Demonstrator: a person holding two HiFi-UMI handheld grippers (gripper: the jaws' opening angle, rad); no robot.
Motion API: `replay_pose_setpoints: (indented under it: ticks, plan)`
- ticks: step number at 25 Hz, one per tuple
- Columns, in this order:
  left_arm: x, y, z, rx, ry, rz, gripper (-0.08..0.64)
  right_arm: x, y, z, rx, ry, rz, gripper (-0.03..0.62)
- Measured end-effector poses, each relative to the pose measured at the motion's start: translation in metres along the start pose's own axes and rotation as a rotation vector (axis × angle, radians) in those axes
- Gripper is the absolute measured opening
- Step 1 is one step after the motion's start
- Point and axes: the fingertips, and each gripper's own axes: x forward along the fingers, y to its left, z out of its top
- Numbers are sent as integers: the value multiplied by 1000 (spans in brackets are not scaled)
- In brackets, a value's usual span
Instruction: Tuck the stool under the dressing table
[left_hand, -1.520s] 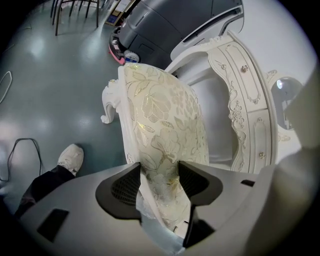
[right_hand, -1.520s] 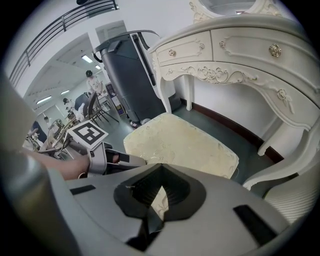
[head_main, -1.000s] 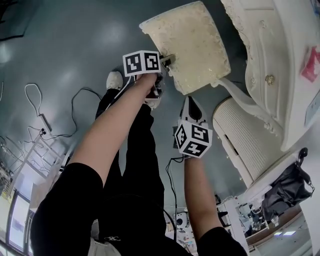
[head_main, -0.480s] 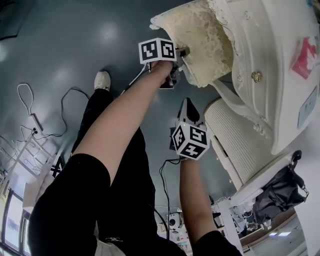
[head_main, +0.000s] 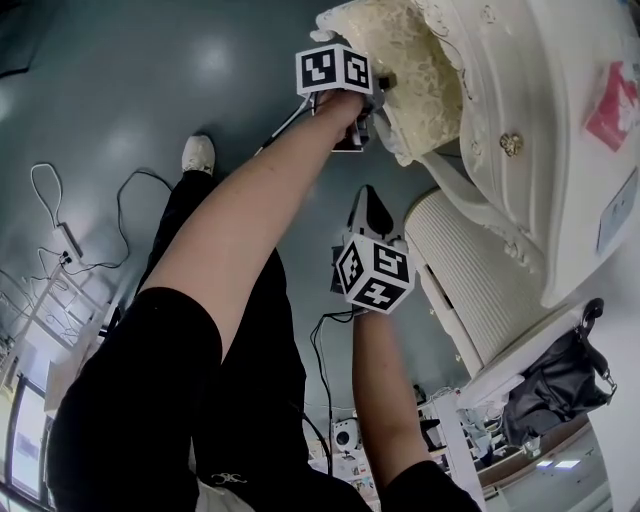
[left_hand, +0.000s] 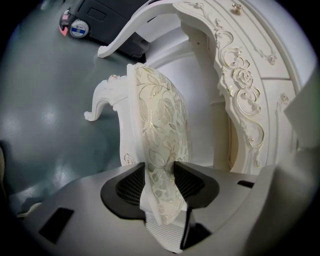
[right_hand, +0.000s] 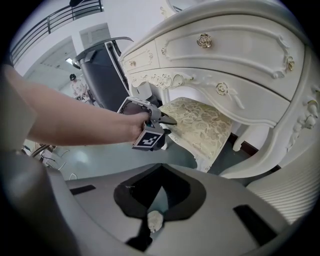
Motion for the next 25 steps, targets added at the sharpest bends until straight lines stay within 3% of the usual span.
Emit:
replay_pose_setpoints:
  ticks: [4, 5, 6, 10, 14, 18, 22, 25]
  plan:
    - [-26, -4, 5, -35, -32, -51, 175, 2, 6, 0, 33, -10, 10, 9]
    - [-38, -2, 8, -15, -52, -33, 105, 4, 9, 0, 41, -13, 13, 9]
    - [-50, 2, 11, 26, -63, 2, 5, 6, 12, 1, 46, -15, 16, 9]
    - [-93, 13, 12, 269, -25, 107, 5, 15, 31, 13, 66, -47, 34, 9]
    - [-143, 19, 17, 580, 9, 210, 5, 27, 50, 38, 99, -107, 47, 9]
    - [-206, 4, 25, 855, -25, 275, 5, 33, 74, 60, 138, -152, 61, 9]
    - [-263, -45, 32, 988, -134, 245, 5, 10, 102, 98, 141, -233, 85, 9]
    - [-300, -86, 43, 1022, -228, 224, 5, -19, 120, 134, 116, -331, 93, 9]
